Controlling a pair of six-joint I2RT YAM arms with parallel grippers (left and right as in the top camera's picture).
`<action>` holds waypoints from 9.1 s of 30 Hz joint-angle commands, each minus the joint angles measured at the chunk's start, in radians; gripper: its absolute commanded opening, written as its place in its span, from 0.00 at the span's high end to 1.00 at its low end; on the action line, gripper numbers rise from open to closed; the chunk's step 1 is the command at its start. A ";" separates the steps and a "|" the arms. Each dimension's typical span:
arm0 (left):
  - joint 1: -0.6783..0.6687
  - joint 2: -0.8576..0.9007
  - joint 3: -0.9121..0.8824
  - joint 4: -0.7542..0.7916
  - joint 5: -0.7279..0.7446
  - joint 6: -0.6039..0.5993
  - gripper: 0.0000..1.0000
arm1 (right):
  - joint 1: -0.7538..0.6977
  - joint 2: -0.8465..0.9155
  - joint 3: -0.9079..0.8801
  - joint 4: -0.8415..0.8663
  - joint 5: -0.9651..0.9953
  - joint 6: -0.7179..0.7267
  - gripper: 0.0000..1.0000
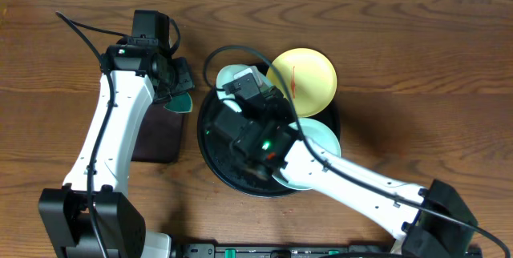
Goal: Clean dirty plates on tray and stack at the side
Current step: 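Lift the pale green plate off the tray with the right gripper, then place the pale green plate on the table right of the tray, then move the right gripper back to the other pale green plate, then scrub the second pale green plate with the sponge in the left gripper, then lift the second pale green plate with the right gripper, raise sponge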
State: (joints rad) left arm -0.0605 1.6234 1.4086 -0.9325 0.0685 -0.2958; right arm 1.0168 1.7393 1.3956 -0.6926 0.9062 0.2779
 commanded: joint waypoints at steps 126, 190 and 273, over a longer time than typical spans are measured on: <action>-0.227 0.092 0.087 -0.145 -0.143 -0.201 0.93 | -0.455 0.151 -0.299 0.149 -1.278 0.283 0.70; -0.419 0.203 -0.307 0.344 0.029 -0.140 0.93 | -0.453 0.165 -0.300 0.174 -1.228 0.282 0.98; -0.293 -0.052 -0.130 0.054 -0.135 -0.143 0.93 | -0.451 -0.062 -0.288 0.055 -1.048 0.186 0.99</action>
State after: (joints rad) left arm -0.3569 1.5715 1.2591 -0.8722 -0.1169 -0.4450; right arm 0.5686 1.8019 1.0931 -0.6174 -0.2550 0.5209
